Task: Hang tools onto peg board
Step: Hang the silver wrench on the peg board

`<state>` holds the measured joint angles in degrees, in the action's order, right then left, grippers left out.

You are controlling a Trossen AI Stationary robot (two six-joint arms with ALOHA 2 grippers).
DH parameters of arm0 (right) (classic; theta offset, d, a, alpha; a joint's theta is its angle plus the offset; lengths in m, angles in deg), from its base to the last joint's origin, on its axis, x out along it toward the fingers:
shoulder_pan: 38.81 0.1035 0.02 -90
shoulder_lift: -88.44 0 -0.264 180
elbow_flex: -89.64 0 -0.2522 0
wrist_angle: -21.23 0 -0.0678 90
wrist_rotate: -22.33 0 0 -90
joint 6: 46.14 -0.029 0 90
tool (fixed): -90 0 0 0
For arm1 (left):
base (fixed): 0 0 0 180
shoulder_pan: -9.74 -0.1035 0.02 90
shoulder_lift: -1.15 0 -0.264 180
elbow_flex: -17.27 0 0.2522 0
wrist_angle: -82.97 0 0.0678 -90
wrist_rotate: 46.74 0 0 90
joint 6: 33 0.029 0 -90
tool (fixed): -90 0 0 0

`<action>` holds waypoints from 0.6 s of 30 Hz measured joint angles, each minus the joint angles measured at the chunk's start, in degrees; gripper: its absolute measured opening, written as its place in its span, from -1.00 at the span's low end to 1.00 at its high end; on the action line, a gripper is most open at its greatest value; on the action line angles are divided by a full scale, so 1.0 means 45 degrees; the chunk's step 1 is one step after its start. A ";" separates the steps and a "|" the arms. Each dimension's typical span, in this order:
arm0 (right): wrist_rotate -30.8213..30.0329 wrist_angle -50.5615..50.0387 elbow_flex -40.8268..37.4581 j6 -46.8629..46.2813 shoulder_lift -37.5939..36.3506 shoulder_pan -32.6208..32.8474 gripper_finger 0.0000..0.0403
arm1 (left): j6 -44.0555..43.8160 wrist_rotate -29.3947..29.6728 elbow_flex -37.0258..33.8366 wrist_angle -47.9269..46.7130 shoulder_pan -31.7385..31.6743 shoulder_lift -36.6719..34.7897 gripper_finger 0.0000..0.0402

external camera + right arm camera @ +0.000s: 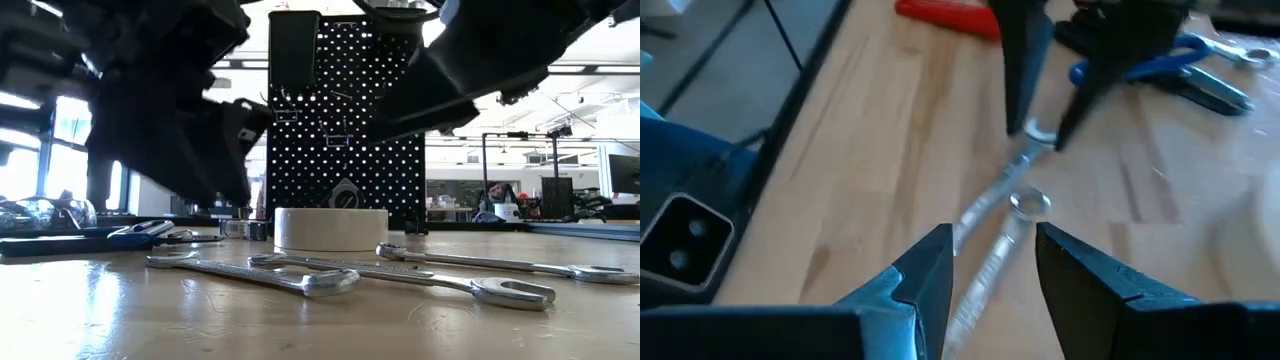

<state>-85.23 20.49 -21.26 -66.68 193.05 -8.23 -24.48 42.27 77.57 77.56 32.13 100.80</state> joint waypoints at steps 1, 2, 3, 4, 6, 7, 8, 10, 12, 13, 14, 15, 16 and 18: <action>-0.0006 0.0334 0.0038 0.0000 0.0240 0.0023 -0.31 | 0.0036 -0.0004 0.0000 0.0105 0.0016 0.0160 -0.38; -0.0057 0.0618 0.0098 0.0005 0.0478 0.0046 -0.30 | 0.0118 0.0007 0.0000 0.0246 0.0046 0.0285 -0.37; -0.0171 0.0786 0.0209 0.0005 0.0727 0.0075 -0.29 | 0.0209 0.0012 0.0000 0.0421 0.0058 0.0426 -0.36; -0.0272 0.0875 0.0327 0.0005 0.0970 0.0086 -0.28 | 0.0294 0.0017 0.0000 0.0648 0.0058 0.0574 -0.34; -0.0435 0.0877 0.0671 0.0005 0.1423 0.0078 -0.24 | 0.0460 0.0023 0.0000 0.0939 0.0063 0.0754 -0.28; -0.0466 0.0863 0.0827 0.0006 0.1602 0.0074 -0.21 | 0.0460 0.0032 -0.0001 0.1248 0.0059 0.0863 -0.25; -0.0505 0.0836 0.0993 0.0021 0.1786 0.0071 -0.19 | 0.0460 0.0065 0.0003 0.1539 0.0058 0.0926 -0.22; -0.0581 0.0541 0.1353 0.0034 0.2072 0.0071 -0.12 | 0.0456 0.0153 0.0007 0.1894 0.0054 0.1064 -0.16; -0.0891 -0.0273 0.1677 -0.0007 0.2246 0.0074 -0.08 | 0.0456 0.0169 0.0009 0.2240 0.0018 0.1240 -0.11; -0.1033 -0.0692 0.1816 -0.0049 0.2319 0.0076 -0.06 | 0.0451 0.0150 0.0005 0.2415 0.0000 0.1336 -0.09; -0.1087 -0.0935 0.1931 -0.0067 0.2373 0.0076 -0.05 | 0.0417 0.0100 0.0010 0.2551 -0.0002 0.1448 -0.08; -0.1099 -0.1112 0.1974 -0.0101 0.2386 0.0071 -0.05 | 0.0340 0.0048 0.0001 0.2748 -0.0040 0.1583 -0.07; -0.1127 -0.1241 0.1974 -0.0235 0.2386 0.0068 -0.05 | 0.0267 0.0038 0.0009 0.2905 -0.0067 0.1690 -0.07; -0.1306 -0.1376 0.1976 -0.0650 0.2386 0.0042 -0.04 | 0.0182 0.0036 0.0005 0.3125 -0.0072 0.1943 -0.07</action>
<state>-91.11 14.29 -12.37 -69.61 203.79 -8.04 -23.67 42.43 77.59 91.63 31.81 109.54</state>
